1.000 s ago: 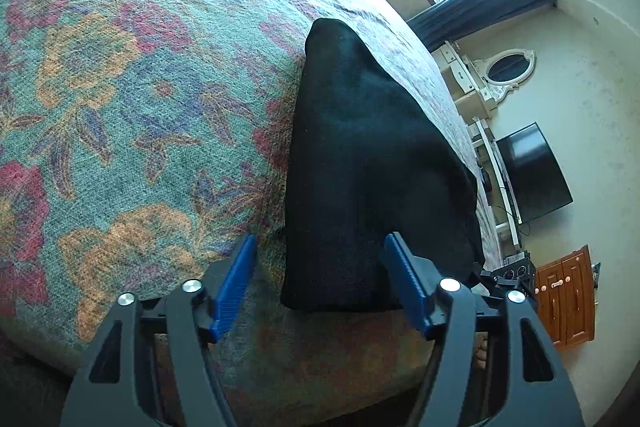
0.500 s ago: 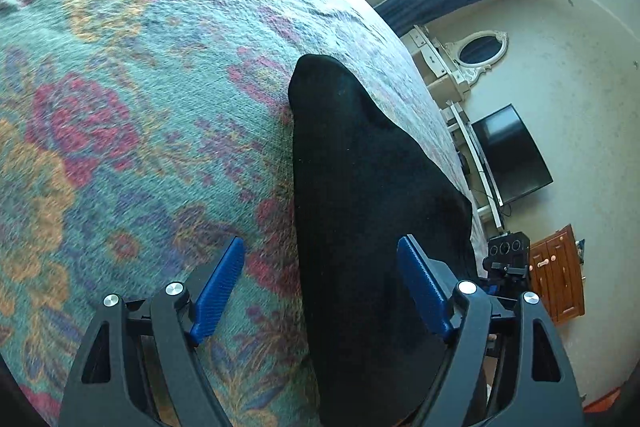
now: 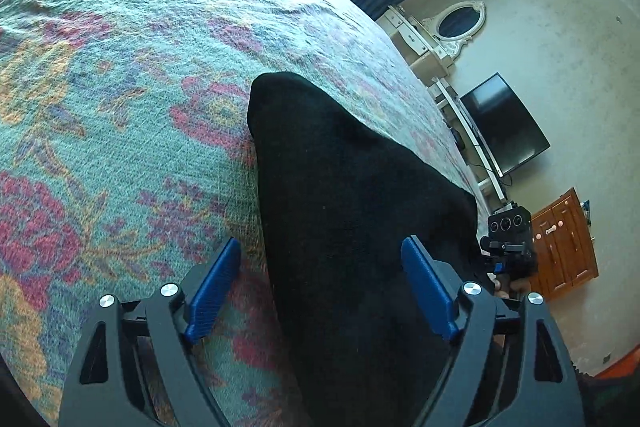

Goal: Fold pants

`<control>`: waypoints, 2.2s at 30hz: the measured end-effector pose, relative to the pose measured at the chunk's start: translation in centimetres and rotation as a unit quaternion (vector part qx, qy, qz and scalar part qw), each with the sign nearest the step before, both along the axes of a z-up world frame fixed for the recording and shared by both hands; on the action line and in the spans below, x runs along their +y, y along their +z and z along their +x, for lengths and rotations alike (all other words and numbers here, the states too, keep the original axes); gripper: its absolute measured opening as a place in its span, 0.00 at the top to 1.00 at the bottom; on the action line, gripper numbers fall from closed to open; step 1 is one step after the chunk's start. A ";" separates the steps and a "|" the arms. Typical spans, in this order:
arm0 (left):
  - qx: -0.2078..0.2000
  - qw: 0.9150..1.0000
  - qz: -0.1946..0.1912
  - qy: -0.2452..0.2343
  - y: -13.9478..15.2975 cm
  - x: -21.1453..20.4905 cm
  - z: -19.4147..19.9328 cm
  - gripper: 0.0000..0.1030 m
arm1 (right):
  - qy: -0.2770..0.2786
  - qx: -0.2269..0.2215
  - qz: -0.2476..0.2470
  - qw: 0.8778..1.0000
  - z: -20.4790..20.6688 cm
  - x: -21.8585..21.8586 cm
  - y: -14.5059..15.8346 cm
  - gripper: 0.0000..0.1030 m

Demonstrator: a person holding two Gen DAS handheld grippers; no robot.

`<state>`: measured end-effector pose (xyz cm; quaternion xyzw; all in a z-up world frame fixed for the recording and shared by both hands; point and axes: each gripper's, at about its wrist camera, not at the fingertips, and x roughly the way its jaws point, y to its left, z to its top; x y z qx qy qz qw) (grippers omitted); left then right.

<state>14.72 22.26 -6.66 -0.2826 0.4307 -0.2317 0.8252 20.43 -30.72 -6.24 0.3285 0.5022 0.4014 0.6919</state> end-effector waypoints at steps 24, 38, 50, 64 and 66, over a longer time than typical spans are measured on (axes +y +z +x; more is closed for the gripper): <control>-0.012 0.997 0.073 0.002 -0.6 -0.8 6.6 0.53 | -0.009 0.034 0.003 0.999 5.1 -1.2 -2.7 0.68; -0.024 0.997 0.070 0.005 -0.5 -0.4 6.2 0.53 | -0.013 0.032 0.000 0.999 4.9 -1.1 -2.2 0.68; -0.024 0.997 0.068 0.007 -0.2 -0.1 6.1 0.49 | -0.022 0.038 0.007 0.999 5.0 -1.2 -2.2 0.67; -0.021 0.995 0.089 0.036 0.4 1.3 5.3 0.22 | -0.056 0.054 0.027 0.997 4.6 -3.3 -2.7 0.64; -0.017 0.995 0.090 0.040 0.5 1.4 5.2 0.22 | -0.064 0.057 0.030 0.996 4.3 -3.9 -2.8 0.63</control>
